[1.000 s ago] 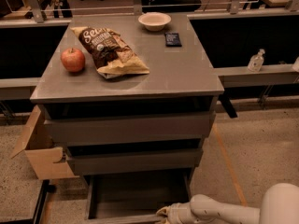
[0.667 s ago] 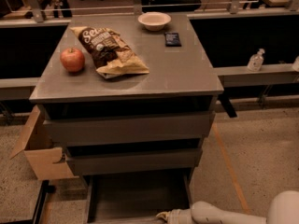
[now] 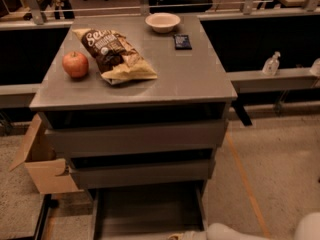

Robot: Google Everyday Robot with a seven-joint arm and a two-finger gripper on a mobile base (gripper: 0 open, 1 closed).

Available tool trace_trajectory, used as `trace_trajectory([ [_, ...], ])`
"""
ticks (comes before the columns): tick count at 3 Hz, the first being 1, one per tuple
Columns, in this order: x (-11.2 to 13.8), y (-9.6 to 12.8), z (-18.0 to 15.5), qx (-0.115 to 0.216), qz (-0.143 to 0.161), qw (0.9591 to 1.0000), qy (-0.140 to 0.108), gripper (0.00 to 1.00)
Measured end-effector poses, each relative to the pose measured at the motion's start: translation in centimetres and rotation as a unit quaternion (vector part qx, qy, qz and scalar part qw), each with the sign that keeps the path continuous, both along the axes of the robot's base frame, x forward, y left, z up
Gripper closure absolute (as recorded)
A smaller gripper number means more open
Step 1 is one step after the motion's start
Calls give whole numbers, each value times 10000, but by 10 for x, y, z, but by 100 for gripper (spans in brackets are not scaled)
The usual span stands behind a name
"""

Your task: Open bottom drawer

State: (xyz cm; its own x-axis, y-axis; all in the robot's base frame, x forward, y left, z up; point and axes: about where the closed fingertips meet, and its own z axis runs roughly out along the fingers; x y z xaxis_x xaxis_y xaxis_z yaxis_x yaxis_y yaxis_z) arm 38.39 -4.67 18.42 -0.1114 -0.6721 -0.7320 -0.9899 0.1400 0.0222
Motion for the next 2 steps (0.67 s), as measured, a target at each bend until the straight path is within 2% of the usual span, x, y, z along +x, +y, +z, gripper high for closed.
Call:
trace_trajectory([
  [2,-3,0,3,13,-11,10000,0,100],
])
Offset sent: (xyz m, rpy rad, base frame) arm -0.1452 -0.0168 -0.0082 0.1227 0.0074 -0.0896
